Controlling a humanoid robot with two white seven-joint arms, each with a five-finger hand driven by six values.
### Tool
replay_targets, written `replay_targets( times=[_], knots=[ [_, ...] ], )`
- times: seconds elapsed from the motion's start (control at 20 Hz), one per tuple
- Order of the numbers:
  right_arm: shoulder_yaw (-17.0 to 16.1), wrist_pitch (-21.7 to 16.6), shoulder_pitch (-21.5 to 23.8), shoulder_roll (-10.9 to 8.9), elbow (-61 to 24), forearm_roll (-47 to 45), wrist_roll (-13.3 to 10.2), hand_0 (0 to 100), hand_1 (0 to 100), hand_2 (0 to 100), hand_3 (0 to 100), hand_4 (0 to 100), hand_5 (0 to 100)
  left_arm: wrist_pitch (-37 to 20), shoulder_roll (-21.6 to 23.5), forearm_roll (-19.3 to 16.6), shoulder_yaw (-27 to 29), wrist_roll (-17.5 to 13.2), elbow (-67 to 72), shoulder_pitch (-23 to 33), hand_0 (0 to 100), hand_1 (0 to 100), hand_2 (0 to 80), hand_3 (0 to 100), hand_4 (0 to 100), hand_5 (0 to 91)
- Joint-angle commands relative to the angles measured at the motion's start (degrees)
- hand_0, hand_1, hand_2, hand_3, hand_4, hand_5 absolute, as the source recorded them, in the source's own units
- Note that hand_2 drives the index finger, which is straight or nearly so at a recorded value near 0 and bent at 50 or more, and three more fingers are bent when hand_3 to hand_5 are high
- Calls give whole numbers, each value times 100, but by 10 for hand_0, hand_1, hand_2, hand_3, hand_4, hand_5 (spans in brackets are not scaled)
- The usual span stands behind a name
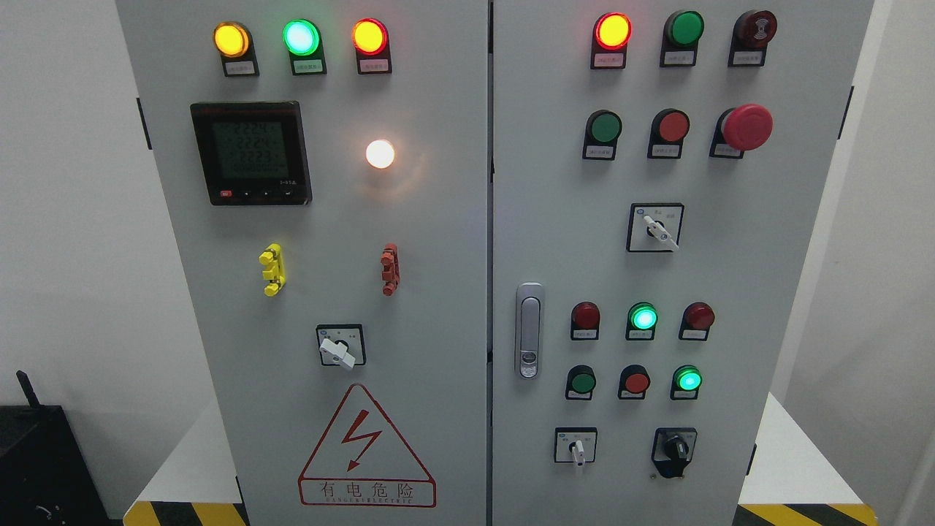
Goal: Turn on light switch 1
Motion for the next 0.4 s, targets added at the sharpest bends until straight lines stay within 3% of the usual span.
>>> replay_targets(
  times=[0.0,0.35],
  knots=[
    [0,3,0,0,-1,-141,-3,0,0,0,0,0,0,2,-5,7,50,10,473,-81,337,0,0,0,0,0],
    [0,3,0,0,-1,-141,-3,0,0,0,0,0,0,-7,-5,7,50,-8,473,-107,342,0,0,0,0,0]
  ],
)
